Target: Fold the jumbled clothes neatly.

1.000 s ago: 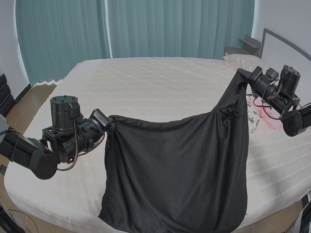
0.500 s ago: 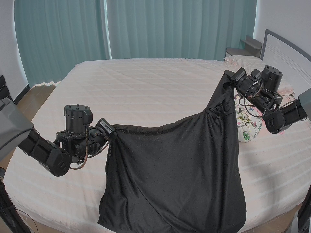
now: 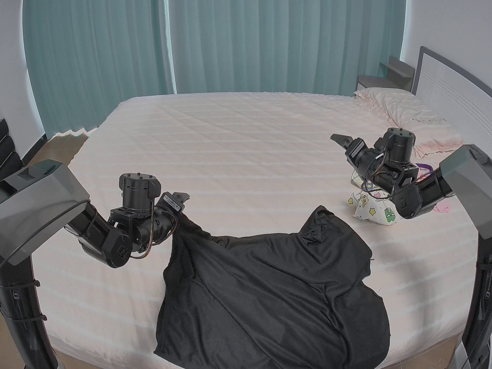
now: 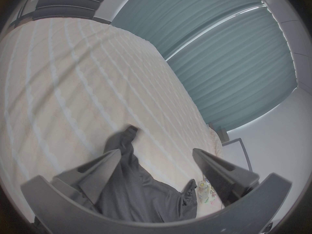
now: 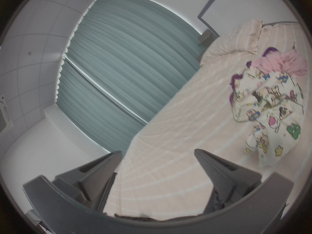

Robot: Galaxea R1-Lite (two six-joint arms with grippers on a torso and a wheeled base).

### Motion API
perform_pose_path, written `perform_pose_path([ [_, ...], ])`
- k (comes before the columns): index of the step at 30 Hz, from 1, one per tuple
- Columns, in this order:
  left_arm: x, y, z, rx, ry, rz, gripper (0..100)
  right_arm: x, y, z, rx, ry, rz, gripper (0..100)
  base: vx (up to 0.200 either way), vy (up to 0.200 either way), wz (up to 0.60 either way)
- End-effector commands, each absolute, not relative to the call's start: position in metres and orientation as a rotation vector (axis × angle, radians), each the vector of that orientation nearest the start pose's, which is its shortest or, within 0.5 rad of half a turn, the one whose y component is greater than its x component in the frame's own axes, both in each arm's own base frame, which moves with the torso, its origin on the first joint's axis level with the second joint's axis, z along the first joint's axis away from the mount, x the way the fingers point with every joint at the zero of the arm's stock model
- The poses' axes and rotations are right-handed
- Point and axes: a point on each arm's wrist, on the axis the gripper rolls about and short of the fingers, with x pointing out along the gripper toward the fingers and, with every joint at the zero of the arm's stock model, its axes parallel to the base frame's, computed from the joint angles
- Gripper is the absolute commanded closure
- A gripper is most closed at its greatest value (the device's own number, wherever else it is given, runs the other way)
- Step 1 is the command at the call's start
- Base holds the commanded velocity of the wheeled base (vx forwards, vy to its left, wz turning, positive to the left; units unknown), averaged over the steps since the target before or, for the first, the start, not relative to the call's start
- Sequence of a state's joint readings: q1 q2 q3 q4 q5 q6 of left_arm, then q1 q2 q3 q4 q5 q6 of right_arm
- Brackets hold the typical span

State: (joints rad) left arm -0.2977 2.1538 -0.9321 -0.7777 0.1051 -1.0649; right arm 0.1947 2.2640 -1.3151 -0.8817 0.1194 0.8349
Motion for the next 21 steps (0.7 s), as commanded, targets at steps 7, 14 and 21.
perform_pose_path([
  [7, 0.378, -0.077, 0.073, -0.939, 0.445, 0.13, 0, 0.449, 0.071, 0.074, 0.749, 0.327, 0.092, 0, 0.0, 0.0, 0.0],
  [14, 0.338, -0.065, 0.081, -0.945, 0.524, 0.081, 0, 0.4, 0.059, 0.062, 0.744, 0.45, 0.034, 0, 0.0, 0.0, 0.0],
  [21, 0.268, -0.056, 0.067, -0.961, 0.683, 0.0, 0, 0.339, 0.051, 0.041, 0.752, 0.504, 0.013, 0, 0.0, 0.0, 0.0],
])
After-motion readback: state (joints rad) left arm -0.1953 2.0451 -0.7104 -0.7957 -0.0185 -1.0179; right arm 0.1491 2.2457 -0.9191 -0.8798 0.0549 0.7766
